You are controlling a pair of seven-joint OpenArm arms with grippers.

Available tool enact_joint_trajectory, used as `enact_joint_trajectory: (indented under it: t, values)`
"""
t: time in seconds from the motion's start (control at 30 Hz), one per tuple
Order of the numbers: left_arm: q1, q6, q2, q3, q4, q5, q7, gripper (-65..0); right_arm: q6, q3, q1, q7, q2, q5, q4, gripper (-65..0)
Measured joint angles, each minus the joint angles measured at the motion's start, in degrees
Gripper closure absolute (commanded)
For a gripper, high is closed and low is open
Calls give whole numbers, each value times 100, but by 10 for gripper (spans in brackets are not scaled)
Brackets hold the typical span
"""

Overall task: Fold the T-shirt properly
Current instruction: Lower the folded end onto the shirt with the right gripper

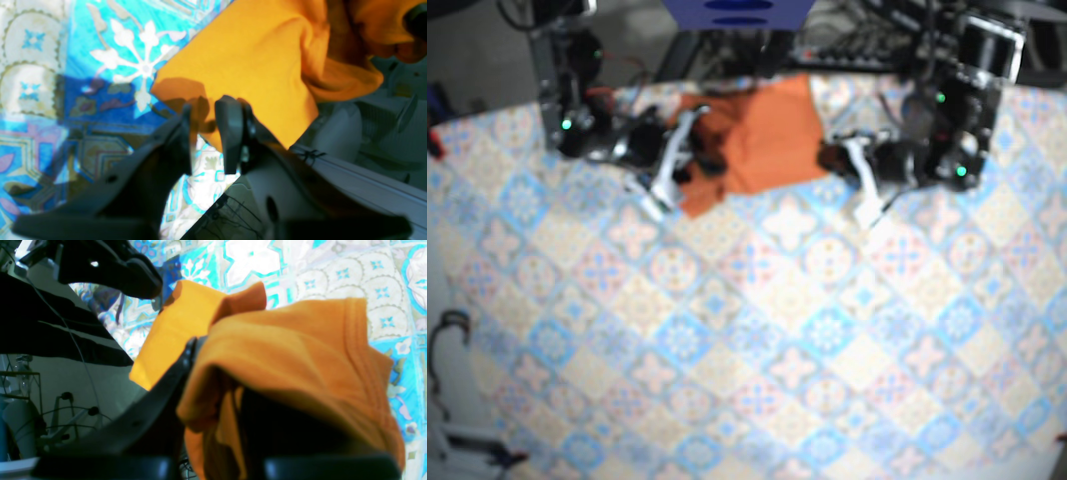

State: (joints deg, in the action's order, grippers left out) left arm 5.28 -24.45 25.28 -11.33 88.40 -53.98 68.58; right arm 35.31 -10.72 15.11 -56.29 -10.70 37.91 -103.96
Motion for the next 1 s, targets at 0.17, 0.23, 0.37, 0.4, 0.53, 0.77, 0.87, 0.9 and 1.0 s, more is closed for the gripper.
enact_joint_trajectory:
  t: [0.17,0.23,0.37,0.4,0.53,0.77,0.87,0.9,1.0]
  values:
    - [0,0,-4,0,0,0,0,-134,0,0,0,0,2,2,0,0]
    - [0,2,-7,0,0,0,0,-134,0,0,0,0,2,0,0,0]
    - [0,0,-17,0,0,0,0,-134,0,0,0,0,2,2,0,0]
    - [0,2,-22,0,0,0,0,-134,0,0,0,-2,2,0,0,0]
    - [0,0,-20,0,0,0,0,-134,0,0,0,0,0,0,0,0]
    - [0,0,-22,0,0,0,0,-134,-2,0,-2,0,2,0,13,0]
    - [0,0,-22,0,0,0,0,-134,-2,0,-7,0,0,-2,13,0]
    - [0,0,-22,0,0,0,0,-134,-2,0,-9,0,2,-2,13,0]
    - [0,0,-22,0,0,0,0,-134,-2,0,-20,197,0,-2,13,0]
